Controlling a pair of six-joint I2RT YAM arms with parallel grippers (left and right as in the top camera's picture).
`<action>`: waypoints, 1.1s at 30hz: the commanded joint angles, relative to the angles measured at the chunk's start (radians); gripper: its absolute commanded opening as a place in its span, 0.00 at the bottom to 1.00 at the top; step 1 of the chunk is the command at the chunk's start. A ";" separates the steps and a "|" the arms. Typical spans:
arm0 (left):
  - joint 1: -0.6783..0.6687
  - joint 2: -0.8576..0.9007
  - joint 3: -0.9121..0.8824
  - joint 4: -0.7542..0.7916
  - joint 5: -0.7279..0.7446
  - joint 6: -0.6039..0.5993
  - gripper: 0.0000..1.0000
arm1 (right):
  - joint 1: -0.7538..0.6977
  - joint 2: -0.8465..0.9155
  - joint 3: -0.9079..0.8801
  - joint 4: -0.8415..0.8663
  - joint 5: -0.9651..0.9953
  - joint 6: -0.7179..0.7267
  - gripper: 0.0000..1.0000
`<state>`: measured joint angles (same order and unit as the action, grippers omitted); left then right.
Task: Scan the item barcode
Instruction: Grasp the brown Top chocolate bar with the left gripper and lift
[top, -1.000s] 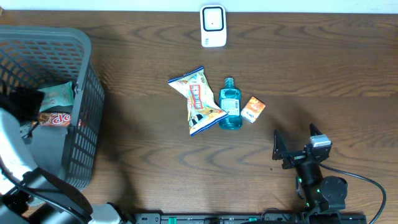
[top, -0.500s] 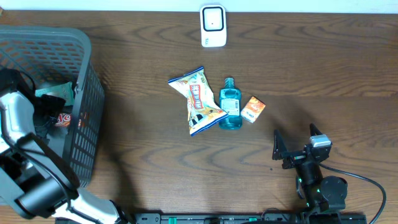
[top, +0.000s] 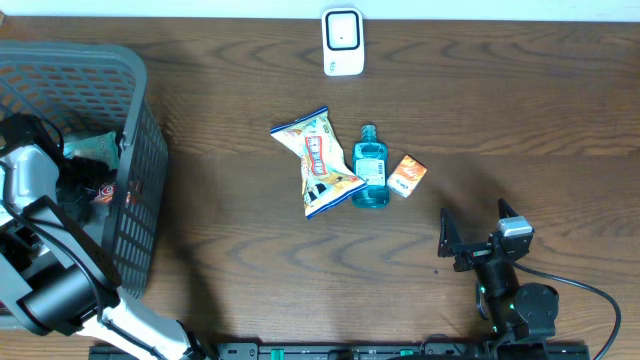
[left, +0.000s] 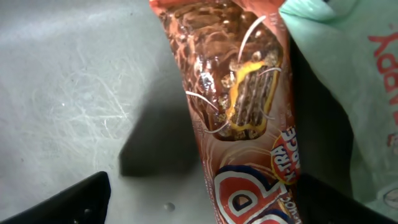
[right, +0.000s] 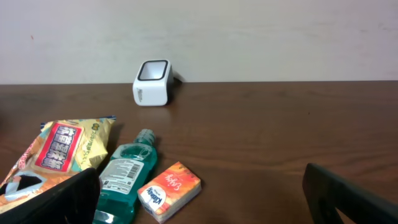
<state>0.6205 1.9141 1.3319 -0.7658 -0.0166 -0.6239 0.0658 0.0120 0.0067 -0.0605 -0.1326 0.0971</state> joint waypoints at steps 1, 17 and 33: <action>0.002 0.019 -0.002 -0.003 -0.022 0.037 0.67 | 0.006 -0.005 -0.001 -0.004 0.007 -0.009 0.99; 0.002 0.040 -0.125 0.069 -0.022 0.047 0.97 | 0.006 -0.005 -0.001 -0.004 0.007 -0.009 0.99; 0.002 -0.036 -0.063 -0.039 -0.022 0.048 0.07 | 0.006 -0.005 -0.001 -0.004 0.007 -0.009 0.99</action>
<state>0.6197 1.8870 1.2629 -0.7700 -0.0334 -0.5789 0.0658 0.0120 0.0067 -0.0605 -0.1326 0.0971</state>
